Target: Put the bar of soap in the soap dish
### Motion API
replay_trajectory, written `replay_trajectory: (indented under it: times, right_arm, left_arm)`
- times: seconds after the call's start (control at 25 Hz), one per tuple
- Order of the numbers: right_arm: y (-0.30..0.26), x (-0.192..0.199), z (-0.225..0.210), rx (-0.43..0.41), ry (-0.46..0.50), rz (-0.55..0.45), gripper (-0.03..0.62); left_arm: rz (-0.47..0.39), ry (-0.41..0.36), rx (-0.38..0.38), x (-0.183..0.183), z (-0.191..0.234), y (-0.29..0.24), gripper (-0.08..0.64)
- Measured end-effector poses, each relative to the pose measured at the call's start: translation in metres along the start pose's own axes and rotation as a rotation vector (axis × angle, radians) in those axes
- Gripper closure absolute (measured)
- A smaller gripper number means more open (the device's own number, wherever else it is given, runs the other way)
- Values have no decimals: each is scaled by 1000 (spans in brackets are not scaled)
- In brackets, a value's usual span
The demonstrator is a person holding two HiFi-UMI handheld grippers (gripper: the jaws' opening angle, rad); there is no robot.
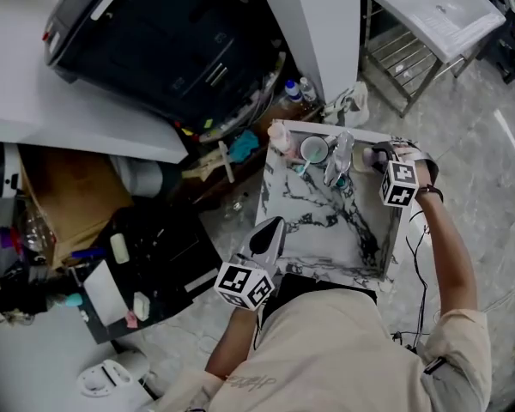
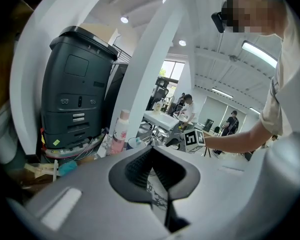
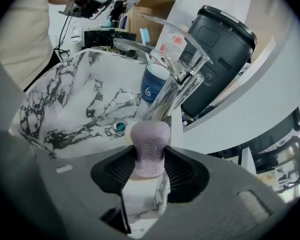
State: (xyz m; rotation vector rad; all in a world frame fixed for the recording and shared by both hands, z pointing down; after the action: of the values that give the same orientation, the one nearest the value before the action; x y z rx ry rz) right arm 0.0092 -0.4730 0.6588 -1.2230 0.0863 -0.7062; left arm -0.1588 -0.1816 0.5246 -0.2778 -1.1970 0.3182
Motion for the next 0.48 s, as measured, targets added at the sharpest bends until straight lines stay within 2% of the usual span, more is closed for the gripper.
replay_trajectory:
  times: [0.2,0.48]
  right_arm:
    - [-17,0,-1,-42,60,62,408]
    - [-34,-8,-2,-64,59,117,410]
  left_arm:
    - [-11,12,-23,-4,2,2,541]
    - [7,26,-58,0,8,13,541]
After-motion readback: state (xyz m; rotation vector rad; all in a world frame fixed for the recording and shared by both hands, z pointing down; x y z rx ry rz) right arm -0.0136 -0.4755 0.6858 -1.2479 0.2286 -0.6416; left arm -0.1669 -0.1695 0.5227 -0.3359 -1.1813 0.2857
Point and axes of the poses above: the fingertips, and each gripper's own axes: y backward along the fingers, z to its left, x out of its underside, the point moved 8 cm from there along y, backward along the fingers
